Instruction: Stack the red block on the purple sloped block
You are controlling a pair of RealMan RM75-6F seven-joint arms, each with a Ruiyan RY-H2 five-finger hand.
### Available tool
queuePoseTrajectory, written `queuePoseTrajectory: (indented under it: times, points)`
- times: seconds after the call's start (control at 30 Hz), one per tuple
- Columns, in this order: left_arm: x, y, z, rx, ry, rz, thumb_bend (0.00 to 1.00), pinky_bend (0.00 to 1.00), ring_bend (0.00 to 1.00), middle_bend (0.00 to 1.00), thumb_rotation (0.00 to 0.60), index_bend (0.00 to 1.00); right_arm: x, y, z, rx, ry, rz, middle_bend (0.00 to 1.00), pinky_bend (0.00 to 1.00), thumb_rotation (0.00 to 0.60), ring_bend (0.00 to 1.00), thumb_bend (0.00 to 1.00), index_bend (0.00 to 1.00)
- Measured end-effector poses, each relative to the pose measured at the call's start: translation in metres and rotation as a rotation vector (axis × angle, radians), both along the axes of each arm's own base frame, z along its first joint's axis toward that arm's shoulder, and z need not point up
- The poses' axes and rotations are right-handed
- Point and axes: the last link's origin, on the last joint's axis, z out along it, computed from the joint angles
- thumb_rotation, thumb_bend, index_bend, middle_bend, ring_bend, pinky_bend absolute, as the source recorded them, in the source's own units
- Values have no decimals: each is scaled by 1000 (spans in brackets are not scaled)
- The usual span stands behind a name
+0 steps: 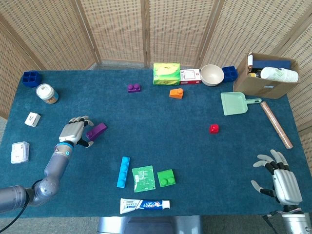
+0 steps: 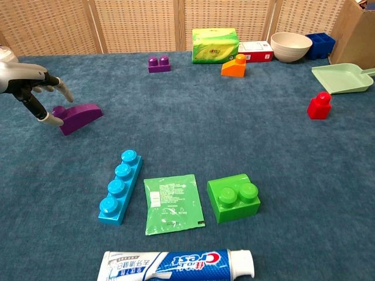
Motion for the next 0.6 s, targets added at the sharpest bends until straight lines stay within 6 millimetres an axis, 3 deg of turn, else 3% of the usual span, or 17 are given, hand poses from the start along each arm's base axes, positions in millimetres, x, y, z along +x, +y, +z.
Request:
queuePoseTrajectory:
  times: [0.43,0.6]
  points:
    - [-5,7,-15,-11,4,38,320,0,0,79,600,239,0,5,5,-6,-18,-3,263,54,600,42,198,408]
    - [-2,10,-20,-9,-5,38,322,0,0,96,600,287,-1,6,6,-9,-22,-4,263,54,600,40,198,408]
